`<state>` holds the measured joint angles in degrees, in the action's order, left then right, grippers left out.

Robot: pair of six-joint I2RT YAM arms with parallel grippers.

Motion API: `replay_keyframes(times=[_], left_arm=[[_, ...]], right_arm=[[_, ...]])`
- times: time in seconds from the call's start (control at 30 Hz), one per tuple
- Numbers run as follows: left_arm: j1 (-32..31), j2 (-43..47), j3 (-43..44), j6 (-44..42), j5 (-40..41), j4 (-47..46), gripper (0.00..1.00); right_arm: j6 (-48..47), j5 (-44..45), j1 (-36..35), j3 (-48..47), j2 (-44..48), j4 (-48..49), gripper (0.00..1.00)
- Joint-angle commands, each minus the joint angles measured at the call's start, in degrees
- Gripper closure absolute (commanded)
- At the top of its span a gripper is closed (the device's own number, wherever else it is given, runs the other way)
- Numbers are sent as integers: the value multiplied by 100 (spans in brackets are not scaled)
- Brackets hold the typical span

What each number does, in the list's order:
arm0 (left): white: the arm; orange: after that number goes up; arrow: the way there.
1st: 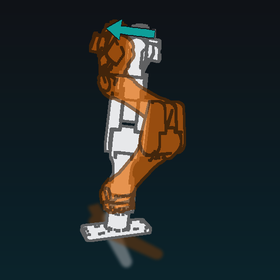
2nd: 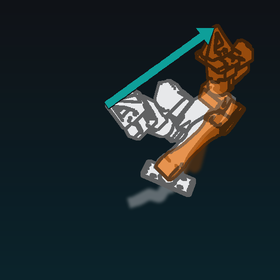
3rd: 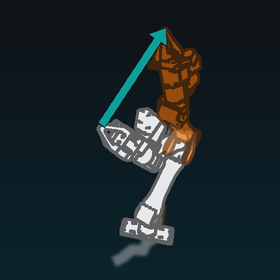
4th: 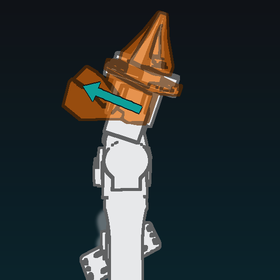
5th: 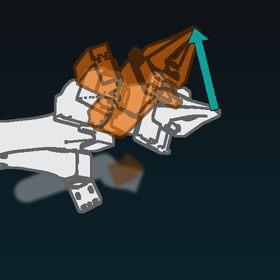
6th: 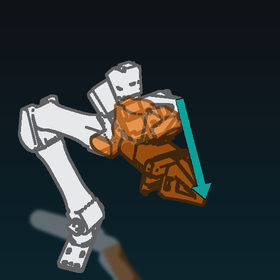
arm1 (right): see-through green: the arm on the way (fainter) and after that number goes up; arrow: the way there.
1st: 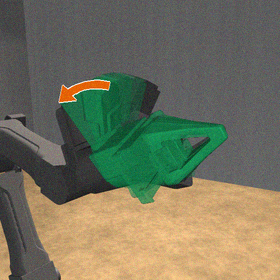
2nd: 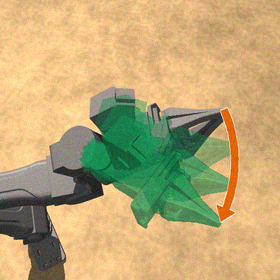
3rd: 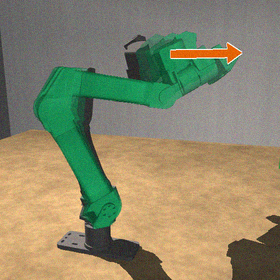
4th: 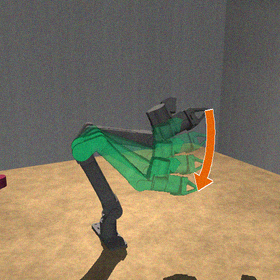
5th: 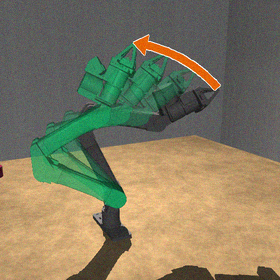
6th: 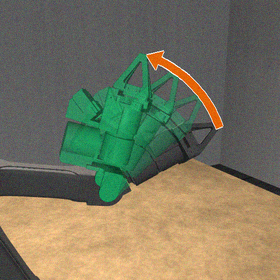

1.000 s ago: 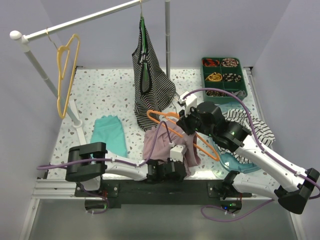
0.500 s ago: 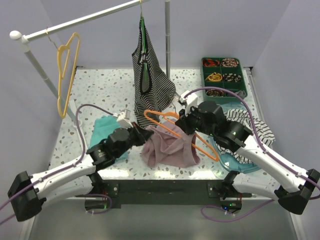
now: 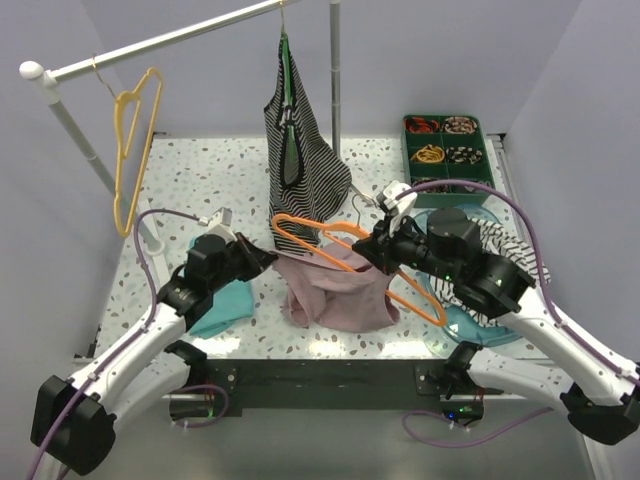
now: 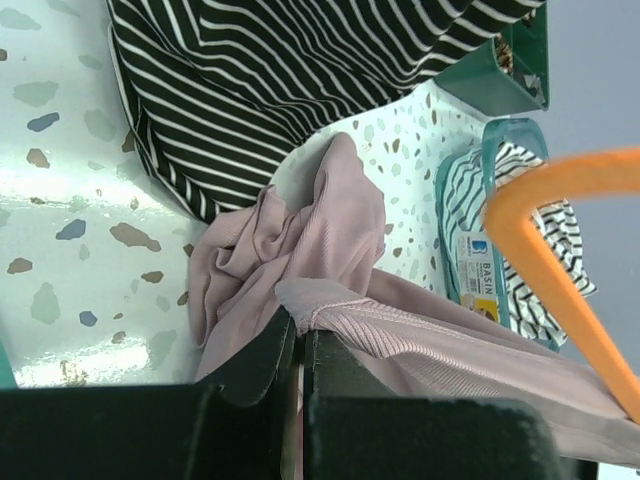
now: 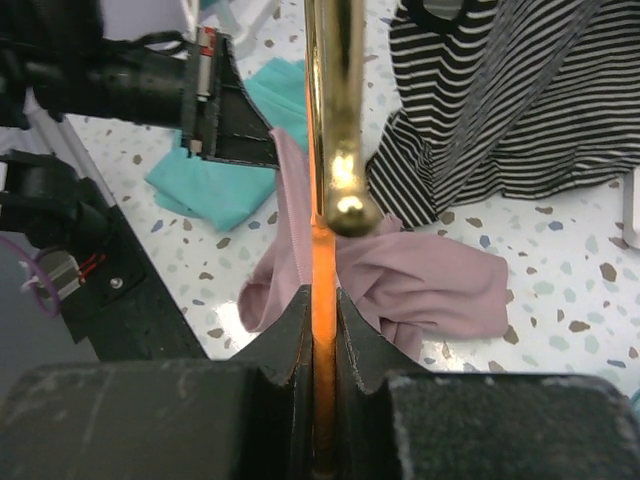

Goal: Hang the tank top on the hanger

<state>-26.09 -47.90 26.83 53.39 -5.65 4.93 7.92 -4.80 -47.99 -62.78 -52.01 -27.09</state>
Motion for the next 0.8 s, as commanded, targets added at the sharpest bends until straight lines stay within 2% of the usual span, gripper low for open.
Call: replay_keyframes(times=[0.0, 0.17, 0.33, 0.6, 0.77], left_arm=[[314, -254, 261, -372, -533, -106, 100], [630, -474, 551, -574, -858, -80, 100], [1158, -659, 972, -961, -1376, 227, 100], [1290, -536, 1123, -1496, -1903, 544, 100], [1290, -536, 1272, -2121, -2230, 956, 100]], right_arm=[[-54, -653, -9, -111, 156, 450, 100], [-229, -1101, -9, -208, -72, 187, 100], [-484, -1067, -9, -234, -82, -129, 100], [-660, 389, -9, -340, 6, -376, 100], [-643, 550, -9, -392, 77, -262, 100]])
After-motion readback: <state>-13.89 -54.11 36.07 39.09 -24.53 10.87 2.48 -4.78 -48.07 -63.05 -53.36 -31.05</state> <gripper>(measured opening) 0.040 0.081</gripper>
